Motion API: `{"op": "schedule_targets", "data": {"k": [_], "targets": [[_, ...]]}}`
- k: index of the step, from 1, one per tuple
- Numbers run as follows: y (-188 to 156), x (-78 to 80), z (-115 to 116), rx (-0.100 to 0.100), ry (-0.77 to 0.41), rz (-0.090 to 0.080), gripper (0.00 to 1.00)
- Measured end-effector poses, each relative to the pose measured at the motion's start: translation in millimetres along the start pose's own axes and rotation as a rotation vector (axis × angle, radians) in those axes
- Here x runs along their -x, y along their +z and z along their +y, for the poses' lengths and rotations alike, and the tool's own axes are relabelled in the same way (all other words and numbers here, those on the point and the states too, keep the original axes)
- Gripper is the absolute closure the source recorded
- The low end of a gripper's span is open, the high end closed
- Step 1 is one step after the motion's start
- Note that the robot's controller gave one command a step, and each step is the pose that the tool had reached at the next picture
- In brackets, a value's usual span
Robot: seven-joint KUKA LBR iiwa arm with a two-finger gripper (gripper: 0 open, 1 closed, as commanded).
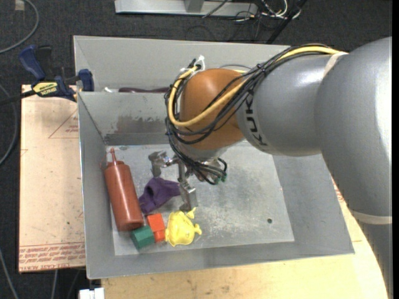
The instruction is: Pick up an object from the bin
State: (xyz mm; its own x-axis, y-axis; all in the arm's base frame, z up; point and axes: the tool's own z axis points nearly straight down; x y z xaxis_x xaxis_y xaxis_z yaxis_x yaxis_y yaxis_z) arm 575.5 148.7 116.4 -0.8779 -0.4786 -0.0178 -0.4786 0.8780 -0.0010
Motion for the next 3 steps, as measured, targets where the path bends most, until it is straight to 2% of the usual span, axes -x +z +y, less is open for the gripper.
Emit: {"op": "schedule_targets", "data": {"k": [1, 2, 3], "targets": [[15.5, 11.0, -17.0, 0.001, -0.197, 0.001, 1.0], [15.5, 11.0, -17.0, 0.001, -0.197, 0.001, 1.0], [-167.0, 13.6, -19.8, -0.004, -0.184, -0.012, 1.0]]}}
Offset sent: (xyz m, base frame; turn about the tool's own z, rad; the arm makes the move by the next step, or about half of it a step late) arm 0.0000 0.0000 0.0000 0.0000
